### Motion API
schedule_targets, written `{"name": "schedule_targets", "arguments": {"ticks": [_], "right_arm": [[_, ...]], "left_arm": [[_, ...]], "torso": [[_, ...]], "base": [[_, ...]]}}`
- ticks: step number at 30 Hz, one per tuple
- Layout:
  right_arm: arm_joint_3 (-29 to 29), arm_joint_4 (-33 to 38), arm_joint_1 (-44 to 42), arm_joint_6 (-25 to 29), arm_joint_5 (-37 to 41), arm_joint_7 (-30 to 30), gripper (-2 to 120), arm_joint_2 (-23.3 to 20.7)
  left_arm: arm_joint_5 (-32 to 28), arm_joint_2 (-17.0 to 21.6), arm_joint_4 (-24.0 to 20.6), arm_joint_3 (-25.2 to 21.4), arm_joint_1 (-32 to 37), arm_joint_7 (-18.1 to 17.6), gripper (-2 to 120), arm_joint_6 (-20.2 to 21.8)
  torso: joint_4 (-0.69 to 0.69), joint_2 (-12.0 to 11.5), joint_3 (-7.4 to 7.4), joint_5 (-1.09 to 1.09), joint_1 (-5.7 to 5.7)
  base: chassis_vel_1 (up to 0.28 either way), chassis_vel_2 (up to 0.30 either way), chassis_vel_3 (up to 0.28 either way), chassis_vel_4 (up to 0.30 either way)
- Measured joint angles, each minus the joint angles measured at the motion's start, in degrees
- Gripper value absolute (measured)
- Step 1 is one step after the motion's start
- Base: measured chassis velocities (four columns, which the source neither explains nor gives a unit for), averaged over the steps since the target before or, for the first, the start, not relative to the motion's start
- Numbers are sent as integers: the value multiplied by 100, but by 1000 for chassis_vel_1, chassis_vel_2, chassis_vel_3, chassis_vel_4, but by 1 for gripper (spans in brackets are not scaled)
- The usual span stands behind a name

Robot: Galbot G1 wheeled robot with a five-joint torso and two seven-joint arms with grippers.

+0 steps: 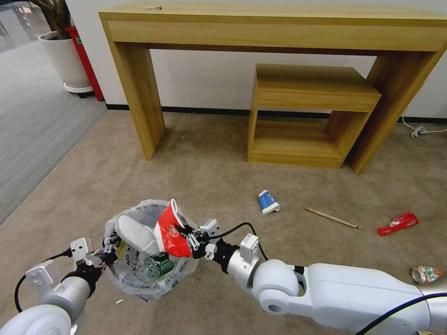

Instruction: Pick up the trash bin and place the garbage on the floor into it.

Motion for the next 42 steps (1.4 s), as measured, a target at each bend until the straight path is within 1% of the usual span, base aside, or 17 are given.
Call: {"name": "schedule_targets", "arguments": {"ticks": [5,7,8,9,12,14,16,21,23,25,27,28,31,37,39,41,42], "right_arm": [[-16,-18,-37,-6,-54,20,0,6],[-18,-11,-45,-7,-71,29,6,6],[-23,4,-45,-9,-90,40,13,6],[-23,4,-45,-9,-90,40,13,6],[-45,24,-40,-9,-119,44,26,12],[-49,30,-37,-9,-123,45,29,16],[-68,50,-24,-9,-137,55,41,38],[-76,92,1,-8,-154,63,54,55],[-71,230,64,-7,-155,65,68,51],[-63,257,79,-7,-155,65,71,47],[3,378,134,-4,-141,68,83,17],[3,378,134,-4,-141,68,83,17],[57,469,183,-1,-136,69,96,-23],[284,522,151,8,-114,70,100,-39],[686,529,30,6,-26,171,100,5],[758,529,12,4,-7,190,100,12],[1076,522,-82,-4,57,240,100,22]], "left_arm": [[6,-9,-31,6,16,0,1,5],[10,-9,-31,6,20,0,1,6],[12,-9,-31,7,20,0,1,6],[12,-9,-31,7,20,0,1,6],[20,-31,-19,20,7,2,1,6],[22,-38,-17,22,5,2,1,6],[25,-60,-16,36,11,4,1,6],[28,-72,-14,38,22,7,1,9],[28,-47,54,12,14,11,1,9],[28,-38,74,5,6,11,1,10],[22,-20,163,-17,-24,10,1,9],[22,-20,163,-17,-24,10,1,9],[21,-20,213,-30,-34,9,1,9],[16,-22,240,-48,-34,8,1,9],[19,-20,236,-49,-11,8,1,10],[20,-18,229,-49,-8,8,1,10],[21,-10,185,-51,5,8,1,10]], "torso": [[0,0,0,0,0],[0,0,0,0,0],[0,0,0,0,0],[0,0,0,0,0],[0,0,0,0,0],[0,0,0,0,0],[0,0,0,0,0],[0,0,0,0,0],[0,0,0,0,0],[0,0,0,0,0],[0,0,0,0,0],[0,0,0,0,0],[0,0,0,0,0],[0,0,0,-1,0],[0,0,0,0,0],[0,0,0,0,0],[1,0,0,-1,0]], "base": [[0,0,0,0],[0,0,0,0],[0,0,0,0],[0,0,0,0],[0,0,0,0],[0,0,0,0],[0,0,0,0],[0,0,0,0],[0,0,0,0],[0,0,0,0],[0,0,0,0],[0,0,0,0],[0,0,0,0],[0,0,0,0],[0,0,0,0],[0,0,0,0],[0,0,0,0]]}}
